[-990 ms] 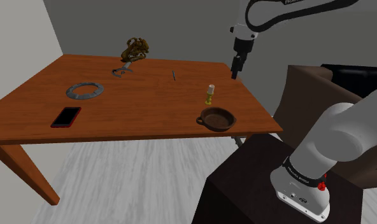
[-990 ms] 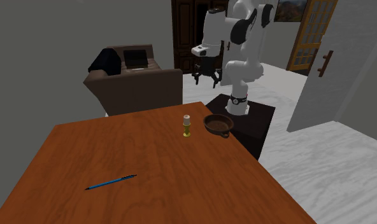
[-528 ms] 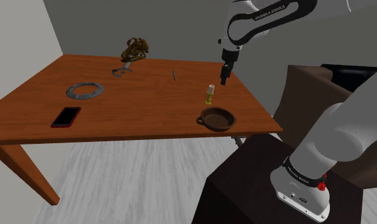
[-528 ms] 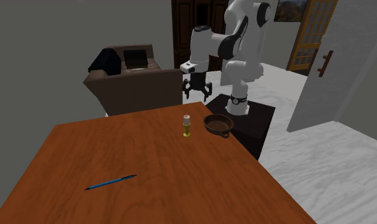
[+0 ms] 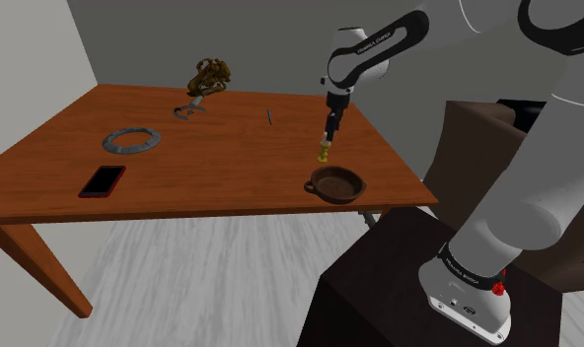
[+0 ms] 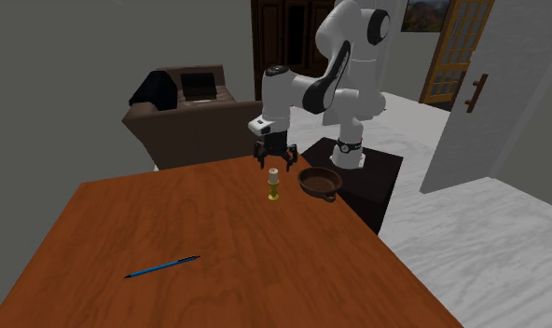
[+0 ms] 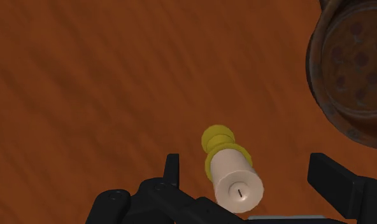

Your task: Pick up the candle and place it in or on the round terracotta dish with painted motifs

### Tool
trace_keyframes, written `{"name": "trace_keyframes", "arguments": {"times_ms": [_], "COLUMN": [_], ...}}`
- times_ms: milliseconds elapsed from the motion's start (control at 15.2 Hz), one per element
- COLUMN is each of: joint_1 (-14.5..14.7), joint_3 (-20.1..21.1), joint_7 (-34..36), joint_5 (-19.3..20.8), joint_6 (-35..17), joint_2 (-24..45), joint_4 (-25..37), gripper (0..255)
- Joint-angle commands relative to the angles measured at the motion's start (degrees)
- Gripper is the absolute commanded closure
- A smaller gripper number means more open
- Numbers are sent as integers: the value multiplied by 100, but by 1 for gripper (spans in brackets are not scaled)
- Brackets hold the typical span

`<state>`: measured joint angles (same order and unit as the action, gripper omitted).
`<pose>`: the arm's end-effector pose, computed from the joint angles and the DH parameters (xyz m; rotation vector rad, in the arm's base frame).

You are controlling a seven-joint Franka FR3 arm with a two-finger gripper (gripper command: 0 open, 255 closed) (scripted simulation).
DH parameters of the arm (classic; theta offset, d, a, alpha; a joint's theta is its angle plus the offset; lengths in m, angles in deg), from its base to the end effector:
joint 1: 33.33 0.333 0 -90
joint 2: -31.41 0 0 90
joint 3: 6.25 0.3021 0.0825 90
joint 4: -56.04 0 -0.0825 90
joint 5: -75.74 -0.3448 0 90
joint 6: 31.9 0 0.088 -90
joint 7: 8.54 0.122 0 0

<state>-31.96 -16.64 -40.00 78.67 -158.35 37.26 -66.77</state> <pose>0.5102 -0.0826 0.3498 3.0288 0.6509 -0.0856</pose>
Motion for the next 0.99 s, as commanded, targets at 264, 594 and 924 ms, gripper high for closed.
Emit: {"name": "trace_keyframes", "arguments": {"times_ms": [264,594,924], "joint_1": [-28,-31,-31], "joint_3": [-5,-4,-4], "joint_7": [-58,-62,-61], "joint_5": [-53,-58,-58], "joint_6": [-444,-486,-485], "joint_2": [283,309,309], "joint_4": [-160,-176,-175], "gripper": [0,0,255]}}
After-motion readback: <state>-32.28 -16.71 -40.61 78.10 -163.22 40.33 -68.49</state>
